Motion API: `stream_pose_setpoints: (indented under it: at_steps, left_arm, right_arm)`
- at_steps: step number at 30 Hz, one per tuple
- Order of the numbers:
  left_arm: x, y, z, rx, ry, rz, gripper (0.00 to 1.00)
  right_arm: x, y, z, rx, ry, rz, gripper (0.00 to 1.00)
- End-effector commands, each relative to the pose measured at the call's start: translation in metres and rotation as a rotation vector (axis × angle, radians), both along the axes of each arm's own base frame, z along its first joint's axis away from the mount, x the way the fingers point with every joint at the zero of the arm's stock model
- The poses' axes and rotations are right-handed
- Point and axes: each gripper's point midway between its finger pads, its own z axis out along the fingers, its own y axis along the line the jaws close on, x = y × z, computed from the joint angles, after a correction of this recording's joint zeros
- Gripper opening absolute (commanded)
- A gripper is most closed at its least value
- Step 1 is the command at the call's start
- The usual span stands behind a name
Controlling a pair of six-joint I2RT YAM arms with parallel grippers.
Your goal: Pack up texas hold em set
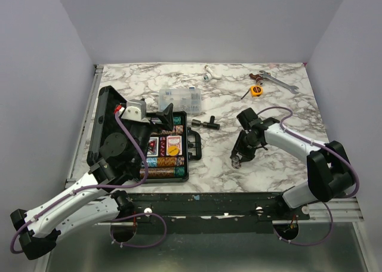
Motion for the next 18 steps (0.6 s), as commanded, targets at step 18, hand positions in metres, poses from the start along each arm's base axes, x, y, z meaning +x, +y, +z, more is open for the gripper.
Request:
stream_pose_setpoints:
  at_steps: [18]
  left_arm:
    - [-0.0064, 0.0021, 0.0199, -0.042, -0.032, -0.023, 0.98]
  right_arm:
    - [-0.0068, -0.0083, -0.0129, -0.089, 0.016, -0.007, 0.39]
